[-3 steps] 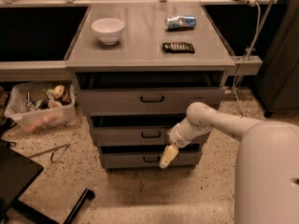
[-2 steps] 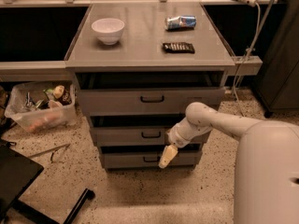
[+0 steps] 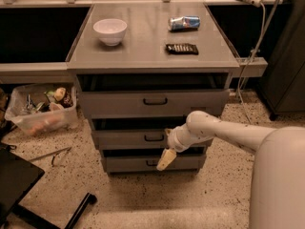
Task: Open middle drawer
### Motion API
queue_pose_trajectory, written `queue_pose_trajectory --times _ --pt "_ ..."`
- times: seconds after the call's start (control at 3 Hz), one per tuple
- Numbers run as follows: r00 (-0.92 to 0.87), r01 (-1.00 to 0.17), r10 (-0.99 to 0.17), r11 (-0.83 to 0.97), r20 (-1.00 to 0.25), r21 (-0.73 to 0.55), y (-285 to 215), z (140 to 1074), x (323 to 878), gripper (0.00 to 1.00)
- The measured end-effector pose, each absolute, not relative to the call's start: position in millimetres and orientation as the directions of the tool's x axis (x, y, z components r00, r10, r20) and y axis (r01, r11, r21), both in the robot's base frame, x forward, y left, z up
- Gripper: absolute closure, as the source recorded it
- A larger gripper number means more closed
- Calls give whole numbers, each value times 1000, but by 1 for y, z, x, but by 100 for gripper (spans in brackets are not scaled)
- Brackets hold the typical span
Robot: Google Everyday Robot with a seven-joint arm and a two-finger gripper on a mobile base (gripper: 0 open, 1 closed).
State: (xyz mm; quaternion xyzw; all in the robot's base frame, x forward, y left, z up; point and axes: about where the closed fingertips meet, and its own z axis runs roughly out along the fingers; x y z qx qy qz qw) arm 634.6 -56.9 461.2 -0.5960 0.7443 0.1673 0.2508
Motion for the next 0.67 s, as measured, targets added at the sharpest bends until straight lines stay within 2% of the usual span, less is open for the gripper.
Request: queue_pose_trajectory --times 0.33,0.67 --pt "-130 -962 -802 244 -583 -121 -52 460 644 0" --pt "-147 -953 -808 270 -570 -137 -60 449 659 0"
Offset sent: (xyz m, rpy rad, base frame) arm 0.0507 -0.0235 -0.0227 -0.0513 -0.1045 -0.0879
